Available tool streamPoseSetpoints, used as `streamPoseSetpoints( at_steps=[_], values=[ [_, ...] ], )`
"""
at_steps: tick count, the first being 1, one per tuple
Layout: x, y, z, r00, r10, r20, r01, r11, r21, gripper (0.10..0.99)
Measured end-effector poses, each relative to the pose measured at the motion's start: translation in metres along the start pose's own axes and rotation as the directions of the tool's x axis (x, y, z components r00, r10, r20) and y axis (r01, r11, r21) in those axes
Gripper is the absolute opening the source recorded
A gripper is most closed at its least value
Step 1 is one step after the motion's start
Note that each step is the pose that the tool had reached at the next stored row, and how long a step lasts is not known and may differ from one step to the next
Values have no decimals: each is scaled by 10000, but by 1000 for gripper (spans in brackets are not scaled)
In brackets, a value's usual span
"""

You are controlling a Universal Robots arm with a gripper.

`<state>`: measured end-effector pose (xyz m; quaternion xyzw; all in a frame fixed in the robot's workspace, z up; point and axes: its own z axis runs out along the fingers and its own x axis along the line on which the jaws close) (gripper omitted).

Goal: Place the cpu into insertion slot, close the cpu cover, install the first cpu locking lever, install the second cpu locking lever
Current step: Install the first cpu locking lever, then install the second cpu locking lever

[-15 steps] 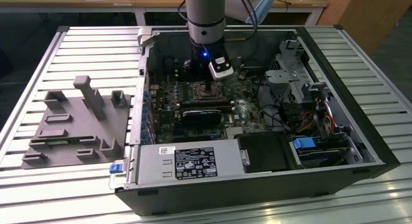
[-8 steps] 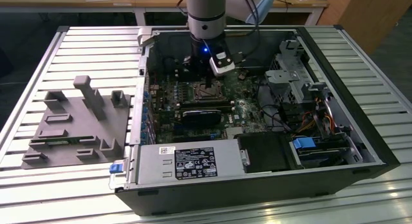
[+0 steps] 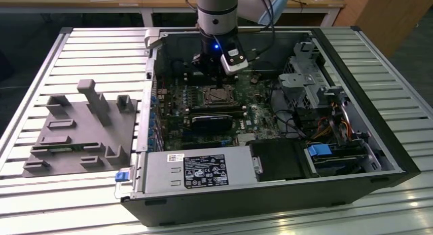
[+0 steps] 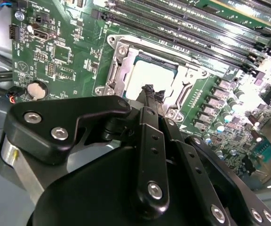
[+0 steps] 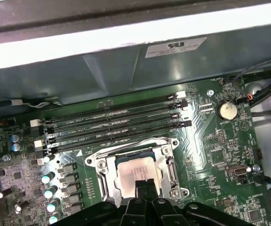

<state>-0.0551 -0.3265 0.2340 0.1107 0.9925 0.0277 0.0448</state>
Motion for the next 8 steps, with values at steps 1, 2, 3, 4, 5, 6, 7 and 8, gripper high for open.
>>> streamPoseSetpoints(
  at_steps=[1, 2, 3, 4, 5, 6, 7, 8],
  values=[
    [0, 0, 0, 10000, 0, 1, 0, 10000, -1, 106],
    [0, 0, -1, 10000, 0, -2, 0, 10000, -4, 106],
    [0, 0, -1, 10000, 1, -3, -1, 10000, -12, 106],
    [0, 0, -1, 10000, 2, -3, -2, 10000, -12, 106],
    [0, 0, -1, 10000, 1, -3, -1, 10000, -13, 106],
    [0, 0, -1, 10000, 1, -3, -1, 10000, -14, 106],
    [0, 0, -1, 10000, 2, -4, -2, 10000, -14, 106],
    [0, 0, -1, 10000, 2, -4, -2, 10000, -15, 106]
  ],
)
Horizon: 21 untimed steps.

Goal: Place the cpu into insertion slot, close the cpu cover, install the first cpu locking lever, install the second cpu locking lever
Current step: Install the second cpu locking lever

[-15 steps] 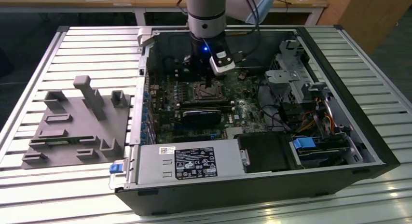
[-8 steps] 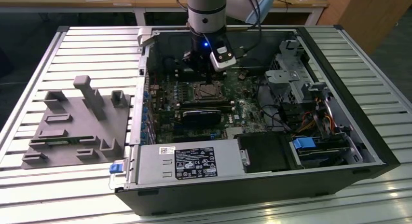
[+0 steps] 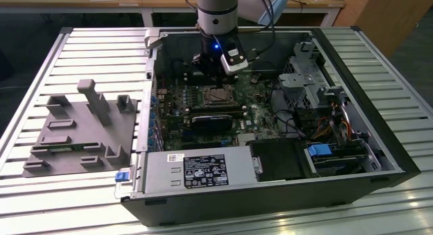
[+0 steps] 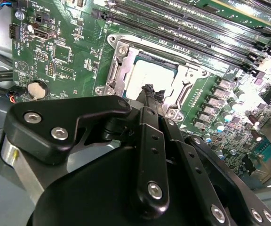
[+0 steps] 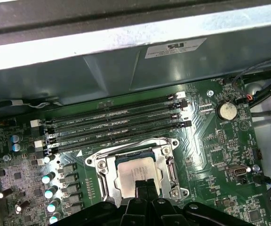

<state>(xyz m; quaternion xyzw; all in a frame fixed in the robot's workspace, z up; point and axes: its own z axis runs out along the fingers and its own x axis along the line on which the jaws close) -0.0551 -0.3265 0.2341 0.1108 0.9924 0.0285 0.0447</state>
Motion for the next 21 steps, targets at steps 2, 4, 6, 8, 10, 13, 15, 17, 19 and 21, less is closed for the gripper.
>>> streamPoseSetpoints(
  at_steps=[2, 4, 6, 8, 10, 13, 15, 17, 19, 21],
  values=[
    [0, 0, 0, 10000, 0, 0, 0, 10000, -1, 106],
    [-2, -6, -1, 10000, -2, -1, 2, 10000, 2, 106],
    [-5, -21, -1, 10000, -1, 0, 1, 10000, 1, 106],
    [-11, -48, -3, 10000, 0, -1, 0, 10000, 3, 106],
    [-19, -82, -4, 10000, 0, 0, 0, 10000, 2, 106],
    [-33, -143, -7, 10000, -1, 0, 1, 10000, 3, 106],
    [-42, -183, -9, 10000, 0, 0, 0, 10000, 3, 106],
    [-50, -218, -11, 10000, 0, 1, 0, 10000, 4, 106],
    [-54, -236, -13, 10000, -1, 2, 1, 10000, 10, 106],
    [-58, -249, -20, 10000, -2, 2, 2, 10000, 13, 106]
  ],
)
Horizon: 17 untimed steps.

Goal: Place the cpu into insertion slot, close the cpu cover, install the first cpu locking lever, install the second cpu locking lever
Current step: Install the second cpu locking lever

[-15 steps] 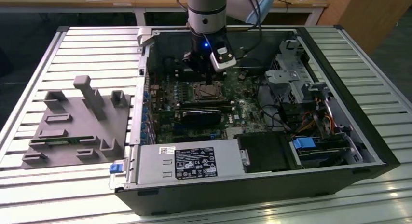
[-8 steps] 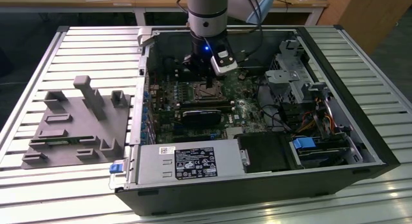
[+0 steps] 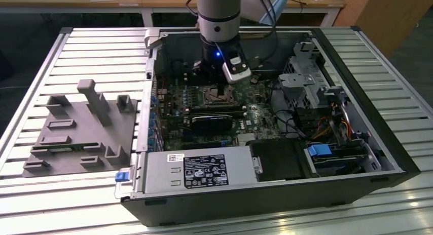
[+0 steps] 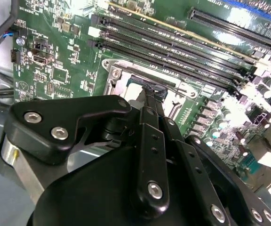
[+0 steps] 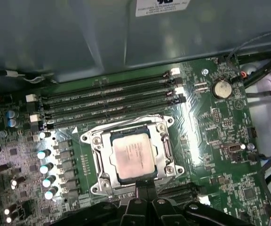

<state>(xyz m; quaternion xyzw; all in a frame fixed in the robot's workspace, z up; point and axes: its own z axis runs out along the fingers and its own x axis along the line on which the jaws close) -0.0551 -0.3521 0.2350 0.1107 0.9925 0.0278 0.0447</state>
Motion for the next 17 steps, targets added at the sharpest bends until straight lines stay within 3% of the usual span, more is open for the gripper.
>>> streamPoseSetpoints(
  at_steps=[11, 15, 17],
  values=[
    [-35, -158, -21, 10000, 0, 1, 0, 10000, -5, 106],
    [-19, -208, -25, 10000, 8, -10, -8, 10000, -59, 106],
    [-1, -227, -23, 10000, 6, -26, -6, 9999, -135, 106]
  ],
)
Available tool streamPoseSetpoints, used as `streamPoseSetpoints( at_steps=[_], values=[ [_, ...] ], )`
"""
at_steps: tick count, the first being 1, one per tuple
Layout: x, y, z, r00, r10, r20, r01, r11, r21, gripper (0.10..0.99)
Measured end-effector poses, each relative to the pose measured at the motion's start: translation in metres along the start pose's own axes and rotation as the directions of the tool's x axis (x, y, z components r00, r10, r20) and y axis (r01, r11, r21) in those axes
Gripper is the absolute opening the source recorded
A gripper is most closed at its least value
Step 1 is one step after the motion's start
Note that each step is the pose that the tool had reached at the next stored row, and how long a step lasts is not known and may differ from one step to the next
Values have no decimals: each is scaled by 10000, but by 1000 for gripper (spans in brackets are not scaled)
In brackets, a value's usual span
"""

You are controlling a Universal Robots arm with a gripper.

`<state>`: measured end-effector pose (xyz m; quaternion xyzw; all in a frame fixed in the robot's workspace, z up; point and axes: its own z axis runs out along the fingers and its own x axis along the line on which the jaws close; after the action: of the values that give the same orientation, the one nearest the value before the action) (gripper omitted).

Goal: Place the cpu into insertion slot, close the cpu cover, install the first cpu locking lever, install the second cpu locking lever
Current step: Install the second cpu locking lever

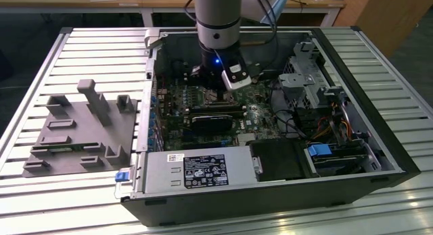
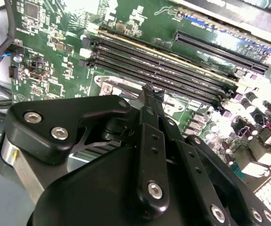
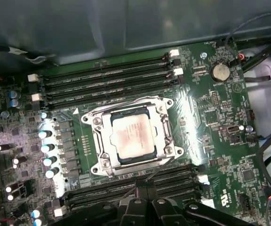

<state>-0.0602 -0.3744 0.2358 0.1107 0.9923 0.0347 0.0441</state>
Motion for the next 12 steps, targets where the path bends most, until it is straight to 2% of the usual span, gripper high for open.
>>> streamPoseSetpoints(
  at_steps=[6, 12],
  values=[
    [32, -41, 24, 9999, -58, -93, 54, 9991, -425, 106],
    [53, -130, 53, 9998, -128, -140, 119, 9980, -626, 106]
  ],
)
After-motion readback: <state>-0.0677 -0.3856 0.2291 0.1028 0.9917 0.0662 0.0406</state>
